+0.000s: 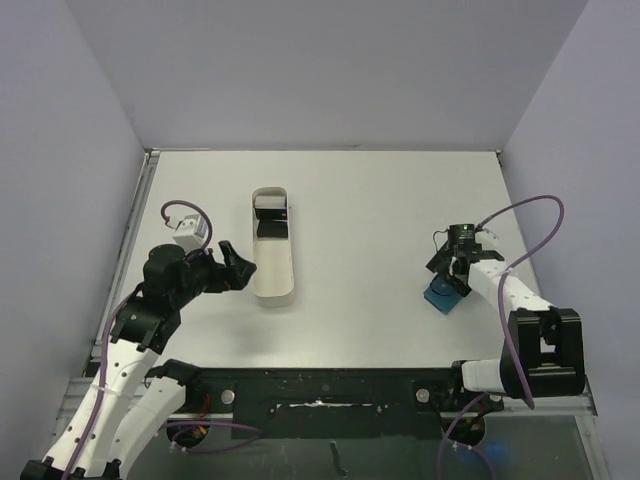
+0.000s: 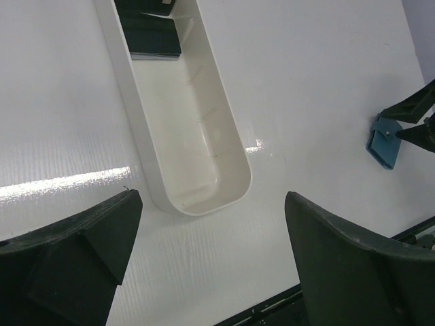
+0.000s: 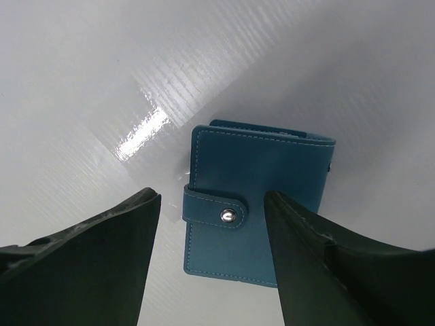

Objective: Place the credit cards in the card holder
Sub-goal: Move the card holder to the center of the board.

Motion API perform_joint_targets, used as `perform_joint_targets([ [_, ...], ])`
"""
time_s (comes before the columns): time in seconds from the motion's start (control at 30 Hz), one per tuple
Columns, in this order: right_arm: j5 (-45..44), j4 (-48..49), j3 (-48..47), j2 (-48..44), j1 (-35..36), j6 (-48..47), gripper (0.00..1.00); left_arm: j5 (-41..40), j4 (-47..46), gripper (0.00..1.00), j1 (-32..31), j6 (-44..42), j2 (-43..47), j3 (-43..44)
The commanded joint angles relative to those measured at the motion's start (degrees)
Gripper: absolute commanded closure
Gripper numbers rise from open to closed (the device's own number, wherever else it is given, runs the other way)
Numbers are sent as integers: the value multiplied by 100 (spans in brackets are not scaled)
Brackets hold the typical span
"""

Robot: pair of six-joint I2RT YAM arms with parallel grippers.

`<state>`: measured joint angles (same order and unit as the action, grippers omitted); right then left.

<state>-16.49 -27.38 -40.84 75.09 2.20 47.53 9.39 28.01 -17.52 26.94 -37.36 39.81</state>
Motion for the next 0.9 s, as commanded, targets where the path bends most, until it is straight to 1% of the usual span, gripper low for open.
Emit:
perform_joint_targets([
  [0.0,486,445,75,161,0,-292,37,-4,-391,15,24,-92,-14,17],
  [0.1,812,538,76,237,138,-624,37,-1,-408,16,29,-101,-7,18],
  [0.17,889,582,57,315,390,-797,37,-6,-419,18,25,-101,-7,1],
  [0.3,848,545,-80,518,1105,-851,38,12,-390,20,18,-101,-58,31],
  [0.47,1036,805,-194,700,2097,-755,39,240,-275,26,16,-67,-252,204],
  [0.63,1072,803,-613,1012,3105,-727,40,384,-115,31,-19,14,-396,395],
  [0.7,1030,723,-732,1036,3327,-721,42,496,-110,31,-34,54,-441,440],
  [0.73,1018,709,-748,977,3413,-730,45,525,-123,31,-45,107,-460,461],
  [0.8,1051,736,-715,775,3486,-747,48,586,-244,31,-73,298,-497,459],
  [0.87,1079,729,-654,494,3486,-737,49,733,-439,32,-106,485,-542,414],
])
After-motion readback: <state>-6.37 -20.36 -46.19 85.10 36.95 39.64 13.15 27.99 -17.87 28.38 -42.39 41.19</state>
